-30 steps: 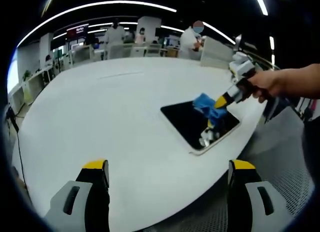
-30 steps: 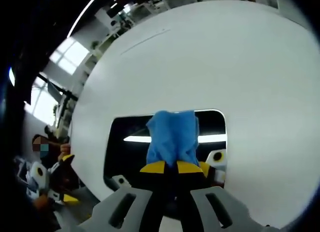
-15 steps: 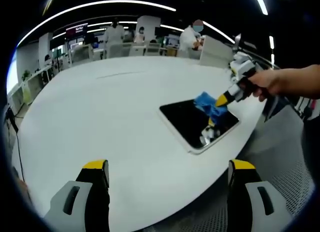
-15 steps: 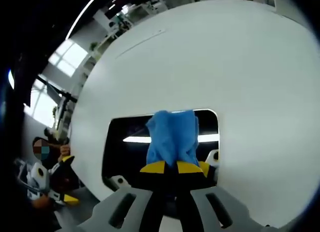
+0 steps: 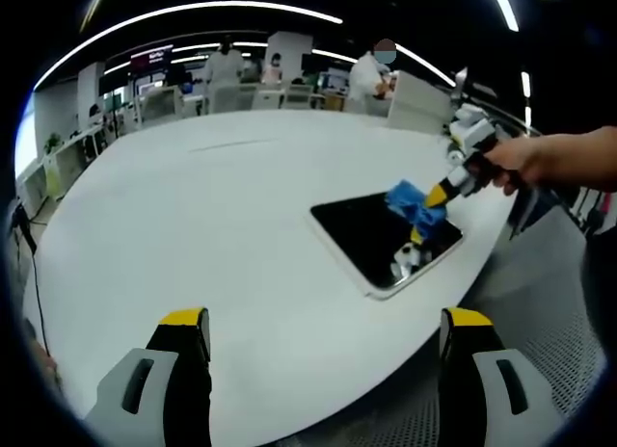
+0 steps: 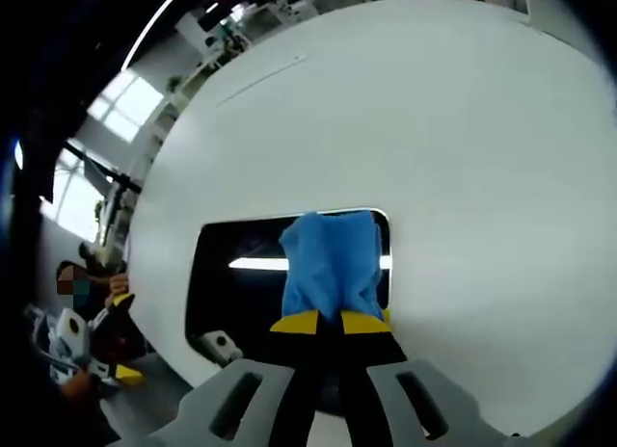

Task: Wipe the mirror surface with the cleaning cloth until all visible marks leave the cleaned area.

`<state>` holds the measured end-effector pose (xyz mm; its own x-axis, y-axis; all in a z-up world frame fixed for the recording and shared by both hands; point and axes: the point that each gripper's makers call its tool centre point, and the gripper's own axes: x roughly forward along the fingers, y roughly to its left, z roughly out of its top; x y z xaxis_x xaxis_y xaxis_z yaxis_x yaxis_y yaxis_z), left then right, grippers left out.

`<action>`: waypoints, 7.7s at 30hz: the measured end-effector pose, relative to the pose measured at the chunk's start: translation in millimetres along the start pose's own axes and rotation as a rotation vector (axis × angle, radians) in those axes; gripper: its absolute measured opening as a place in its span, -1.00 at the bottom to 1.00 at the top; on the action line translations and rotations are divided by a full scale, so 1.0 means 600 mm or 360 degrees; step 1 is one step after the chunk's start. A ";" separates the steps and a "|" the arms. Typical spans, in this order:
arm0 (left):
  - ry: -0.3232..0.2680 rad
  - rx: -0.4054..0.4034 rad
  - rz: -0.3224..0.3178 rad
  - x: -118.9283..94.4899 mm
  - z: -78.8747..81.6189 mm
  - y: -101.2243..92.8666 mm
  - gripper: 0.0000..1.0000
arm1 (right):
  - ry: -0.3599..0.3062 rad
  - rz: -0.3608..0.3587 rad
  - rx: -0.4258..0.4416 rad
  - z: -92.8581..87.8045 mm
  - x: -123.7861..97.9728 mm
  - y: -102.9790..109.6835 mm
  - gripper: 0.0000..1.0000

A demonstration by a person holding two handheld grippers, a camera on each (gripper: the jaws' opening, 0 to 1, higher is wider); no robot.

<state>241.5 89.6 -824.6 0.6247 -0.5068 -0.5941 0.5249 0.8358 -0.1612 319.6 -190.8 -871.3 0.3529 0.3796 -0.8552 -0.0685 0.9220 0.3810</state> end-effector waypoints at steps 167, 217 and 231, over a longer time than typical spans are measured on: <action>-0.0049 0.0019 -0.0054 0.008 0.013 -0.020 0.98 | 0.0129 -0.0093 -0.0041 -0.106 0.018 0.137 -1.00; -0.0055 -0.0017 -0.0062 0.001 0.005 -0.012 0.98 | 0.0174 0.0027 -0.0172 -0.102 0.077 0.288 -1.00; -0.0068 -0.0021 -0.0067 0.002 0.007 -0.012 0.98 | 0.0187 0.0039 -0.0169 -0.098 0.087 0.283 -1.00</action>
<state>240.7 82.1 -820.7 0.6266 -0.5498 -0.5524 0.5435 0.8162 -0.1959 271.6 -10.0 -871.7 0.2389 0.4029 -0.8835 -0.1764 0.9127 0.3685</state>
